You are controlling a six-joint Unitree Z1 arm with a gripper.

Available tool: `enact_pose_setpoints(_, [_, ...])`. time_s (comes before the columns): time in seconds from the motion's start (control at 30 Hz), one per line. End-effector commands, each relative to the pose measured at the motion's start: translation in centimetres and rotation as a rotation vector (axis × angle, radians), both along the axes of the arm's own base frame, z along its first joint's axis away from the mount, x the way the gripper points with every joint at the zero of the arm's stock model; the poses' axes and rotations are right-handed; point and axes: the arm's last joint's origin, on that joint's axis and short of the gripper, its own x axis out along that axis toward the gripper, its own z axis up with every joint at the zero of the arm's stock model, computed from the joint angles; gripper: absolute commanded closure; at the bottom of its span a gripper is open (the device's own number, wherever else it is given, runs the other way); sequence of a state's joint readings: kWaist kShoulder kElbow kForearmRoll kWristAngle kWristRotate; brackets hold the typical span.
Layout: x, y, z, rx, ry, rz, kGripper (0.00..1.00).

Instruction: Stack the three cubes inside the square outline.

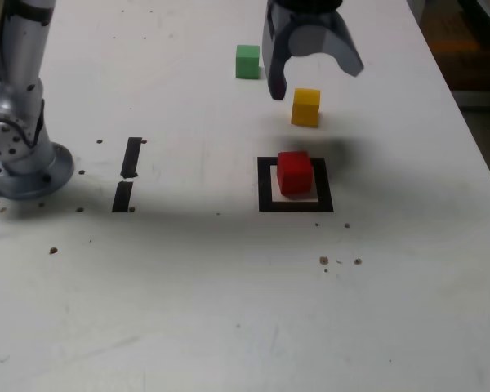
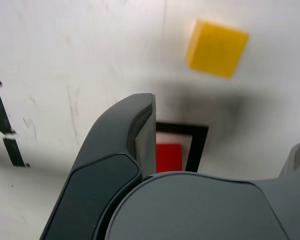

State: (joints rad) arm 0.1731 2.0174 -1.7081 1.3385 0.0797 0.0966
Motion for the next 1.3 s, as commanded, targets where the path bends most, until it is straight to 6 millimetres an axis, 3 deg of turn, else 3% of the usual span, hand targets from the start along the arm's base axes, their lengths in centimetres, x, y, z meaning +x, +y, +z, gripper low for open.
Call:
enact_pose_setpoints(0.0, [0.2, 1.1, -0.5, -0.001, 0.017, 0.000, 0.03])
enact_pose_setpoints(0.2, [1.0, 4.2, -2.9, -0.002, 0.074, -0.013, 0.06])
enact_pose_setpoints(0.53, [2.4, 5.2, -5.8, -0.015, 0.116, -0.069, 0.18])
enact_pose_setpoints(0.73, [3.1, 5.3, -6.8, -0.023, 0.111, -0.087, 0.31])
enact_pose_setpoints(1.17, [3.7, 5.1, -6.7, -0.041, 0.043, -0.117, 0.71])
enact_pose_setpoints(1.27, [4.0, 5.1, -6.6, -0.040, 0.010, -0.135, 0.77])
